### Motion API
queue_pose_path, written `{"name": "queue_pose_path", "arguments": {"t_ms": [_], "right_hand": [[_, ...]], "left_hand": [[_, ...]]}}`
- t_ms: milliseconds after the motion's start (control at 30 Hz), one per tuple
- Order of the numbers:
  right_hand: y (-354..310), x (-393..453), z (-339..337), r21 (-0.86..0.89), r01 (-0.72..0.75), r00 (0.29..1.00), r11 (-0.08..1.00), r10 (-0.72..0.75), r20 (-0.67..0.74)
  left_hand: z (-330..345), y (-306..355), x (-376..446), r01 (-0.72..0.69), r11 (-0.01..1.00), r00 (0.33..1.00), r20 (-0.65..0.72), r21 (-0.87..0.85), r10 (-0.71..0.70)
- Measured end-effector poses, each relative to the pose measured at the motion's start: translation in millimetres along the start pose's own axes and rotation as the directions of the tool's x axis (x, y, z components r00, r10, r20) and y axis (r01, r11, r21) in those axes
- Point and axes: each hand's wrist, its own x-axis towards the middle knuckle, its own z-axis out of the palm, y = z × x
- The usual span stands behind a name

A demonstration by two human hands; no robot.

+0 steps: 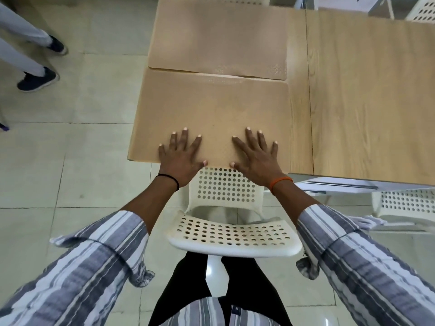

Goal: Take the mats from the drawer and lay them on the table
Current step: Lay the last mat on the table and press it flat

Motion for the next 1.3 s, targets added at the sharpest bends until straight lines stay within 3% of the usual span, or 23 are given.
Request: {"name": "queue_pose_path", "arguments": {"t_ms": [1300], "right_hand": [[-3.5, 3.2, -13.5, -0.016, -0.044, 0.999, 0.999, 0.043, -0.009]], "left_hand": [[-10.4, -1.8, 7.3, -0.031, 0.986, 0.99, -0.133, 0.161, 0.053]]}}
